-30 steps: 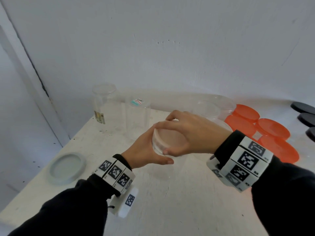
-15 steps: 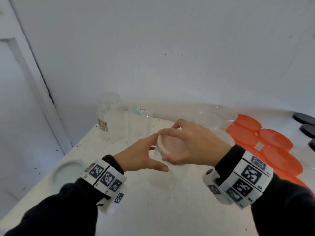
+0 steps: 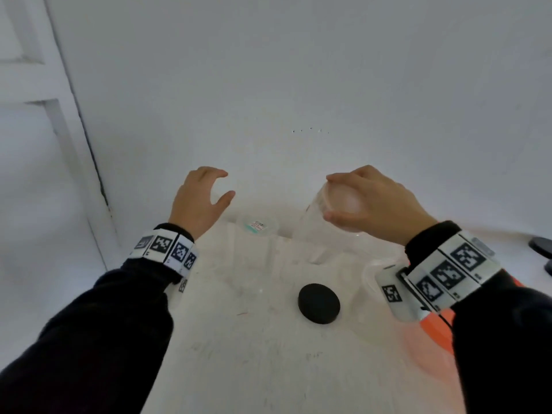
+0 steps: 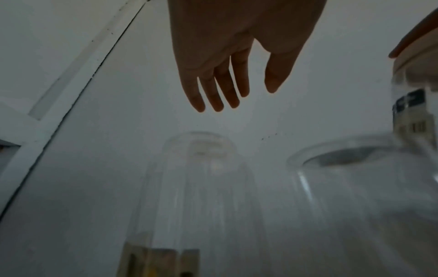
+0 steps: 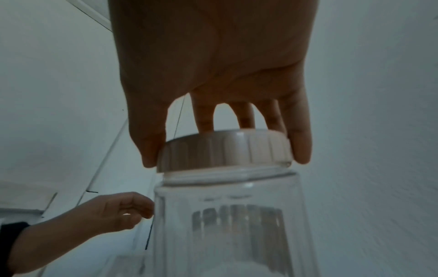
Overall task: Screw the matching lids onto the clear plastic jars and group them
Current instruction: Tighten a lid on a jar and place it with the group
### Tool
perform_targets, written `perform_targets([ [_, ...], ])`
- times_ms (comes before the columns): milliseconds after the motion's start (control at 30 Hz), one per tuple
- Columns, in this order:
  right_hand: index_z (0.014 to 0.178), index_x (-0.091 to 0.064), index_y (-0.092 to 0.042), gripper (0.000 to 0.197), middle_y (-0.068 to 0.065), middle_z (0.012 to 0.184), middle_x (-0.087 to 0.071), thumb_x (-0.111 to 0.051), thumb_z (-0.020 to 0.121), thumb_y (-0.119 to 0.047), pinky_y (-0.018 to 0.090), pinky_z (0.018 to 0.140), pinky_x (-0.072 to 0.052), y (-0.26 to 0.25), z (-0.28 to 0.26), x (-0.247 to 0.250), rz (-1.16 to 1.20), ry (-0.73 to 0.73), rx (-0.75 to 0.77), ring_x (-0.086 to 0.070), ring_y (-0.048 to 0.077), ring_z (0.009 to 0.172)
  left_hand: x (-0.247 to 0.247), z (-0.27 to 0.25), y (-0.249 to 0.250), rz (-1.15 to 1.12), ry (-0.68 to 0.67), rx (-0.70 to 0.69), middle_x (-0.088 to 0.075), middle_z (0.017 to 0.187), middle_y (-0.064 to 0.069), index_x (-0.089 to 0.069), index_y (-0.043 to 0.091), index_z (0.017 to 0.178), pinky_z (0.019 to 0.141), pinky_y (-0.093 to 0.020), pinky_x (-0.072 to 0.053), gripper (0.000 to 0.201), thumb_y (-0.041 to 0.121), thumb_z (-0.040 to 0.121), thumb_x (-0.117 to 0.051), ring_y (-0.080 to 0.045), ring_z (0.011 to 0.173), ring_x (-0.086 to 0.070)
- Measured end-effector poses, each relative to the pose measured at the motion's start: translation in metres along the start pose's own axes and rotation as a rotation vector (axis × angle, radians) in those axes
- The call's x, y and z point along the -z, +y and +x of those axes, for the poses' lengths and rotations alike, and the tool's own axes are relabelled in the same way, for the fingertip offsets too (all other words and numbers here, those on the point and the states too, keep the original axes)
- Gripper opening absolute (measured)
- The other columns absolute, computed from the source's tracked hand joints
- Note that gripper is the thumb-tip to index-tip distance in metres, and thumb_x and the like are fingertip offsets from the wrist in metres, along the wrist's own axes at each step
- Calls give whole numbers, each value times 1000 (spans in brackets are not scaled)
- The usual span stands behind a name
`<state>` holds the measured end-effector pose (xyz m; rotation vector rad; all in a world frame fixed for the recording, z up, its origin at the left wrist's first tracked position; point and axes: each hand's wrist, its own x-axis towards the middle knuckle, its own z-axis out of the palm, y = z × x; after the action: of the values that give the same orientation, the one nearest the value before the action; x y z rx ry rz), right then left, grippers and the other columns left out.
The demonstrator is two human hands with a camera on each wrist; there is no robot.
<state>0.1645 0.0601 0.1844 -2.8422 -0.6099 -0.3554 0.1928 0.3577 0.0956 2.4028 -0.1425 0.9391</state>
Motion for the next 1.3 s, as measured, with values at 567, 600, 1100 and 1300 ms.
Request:
perform_targets([
  [567, 136, -39, -37, 63, -1, 136, -37, -62, 80, -54, 33, 94, -35, -23, 116, -57, 169, -88, -30, -45, 21, 119, -41, -4, -32, 387, 10, -100, -71, 91, 2, -71, 21, 82, 77, -42, -46, 25, 26, 61, -84, -22, 90, -67],
  [600, 136, -39, -37, 63, -1, 137, -37, -62, 80, -54, 33, 94, -35, -24, 121, -61, 168, -100, -29, -45, 21, 119, -42, -4, -32, 390, 12, -96, -71, 91, 3, -71, 21, 82, 77, -41, -45, 25, 26, 61, -83, -22, 90, -67],
  [1100, 136, -39, -36, 65, -1, 136, -38, -64, 78, -53, 39, 100, -38, -34, 158, -98, 161, -255, 39, -44, 21, 121, -46, -4, -36, 412, 84, -110, -69, 91, 7, -70, 24, 80, 76, -38, -45, 18, 32, 67, -61, -19, 90, -66],
  [1300, 137, -38, -34, 66, -1, 139, -38, -63, 79, -53, 38, 100, -37, -37, 164, -108, 153, -305, 62, -42, 21, 124, -48, -3, -37, 416, 103, -115, -69, 90, 9, -69, 25, 79, 74, -37, -45, 17, 32, 67, -61, -17, 90, -66],
])
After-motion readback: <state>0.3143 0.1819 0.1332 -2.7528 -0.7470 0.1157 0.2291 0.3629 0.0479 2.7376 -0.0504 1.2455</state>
